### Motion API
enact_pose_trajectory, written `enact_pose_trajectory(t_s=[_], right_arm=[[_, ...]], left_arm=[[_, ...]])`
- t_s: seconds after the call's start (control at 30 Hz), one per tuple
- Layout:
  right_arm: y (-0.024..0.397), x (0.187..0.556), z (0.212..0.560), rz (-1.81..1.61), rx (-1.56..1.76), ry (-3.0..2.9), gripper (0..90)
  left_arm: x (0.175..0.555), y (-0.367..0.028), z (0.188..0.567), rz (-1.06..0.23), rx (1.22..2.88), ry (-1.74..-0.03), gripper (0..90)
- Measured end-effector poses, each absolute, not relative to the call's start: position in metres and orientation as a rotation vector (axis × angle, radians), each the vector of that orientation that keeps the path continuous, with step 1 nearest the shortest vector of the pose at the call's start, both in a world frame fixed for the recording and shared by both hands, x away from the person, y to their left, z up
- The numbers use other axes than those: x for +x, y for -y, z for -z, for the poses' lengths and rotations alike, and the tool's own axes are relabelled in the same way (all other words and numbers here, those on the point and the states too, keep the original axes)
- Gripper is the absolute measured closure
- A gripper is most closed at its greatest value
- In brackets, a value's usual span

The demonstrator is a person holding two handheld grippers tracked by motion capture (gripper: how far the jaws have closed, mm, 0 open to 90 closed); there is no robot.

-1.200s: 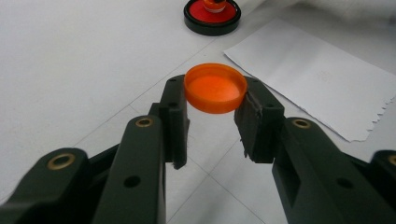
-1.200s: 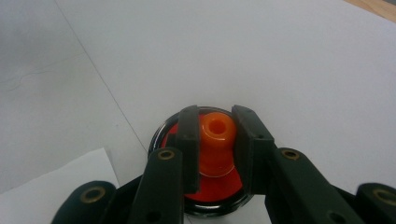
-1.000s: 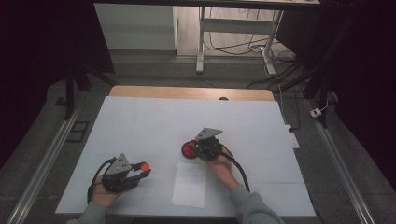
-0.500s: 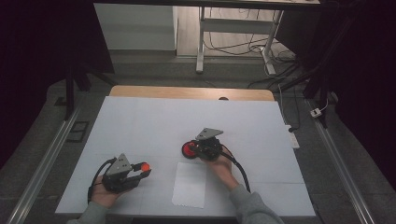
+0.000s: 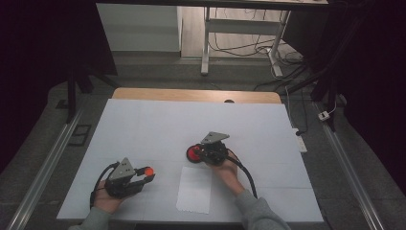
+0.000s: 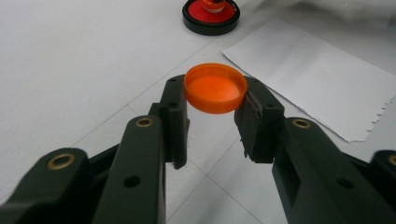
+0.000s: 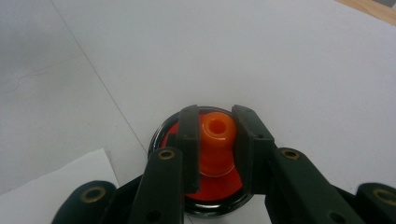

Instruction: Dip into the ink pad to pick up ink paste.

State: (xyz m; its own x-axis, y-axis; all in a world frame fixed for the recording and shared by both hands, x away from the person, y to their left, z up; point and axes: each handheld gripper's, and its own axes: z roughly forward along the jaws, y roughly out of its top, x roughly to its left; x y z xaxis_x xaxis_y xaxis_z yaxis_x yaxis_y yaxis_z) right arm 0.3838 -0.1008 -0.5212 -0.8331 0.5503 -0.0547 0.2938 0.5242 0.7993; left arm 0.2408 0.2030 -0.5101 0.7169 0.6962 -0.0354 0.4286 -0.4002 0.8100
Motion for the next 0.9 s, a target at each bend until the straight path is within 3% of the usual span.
enact_pose_trajectory(t_s=[0.9], right_arm=[[0.118,0.388,0.506,-1.353,0.77,-2.429,72.2]], left_arm=[[0.243,-0.206,0.511,-0.395,2.046,-0.86,65.0]])
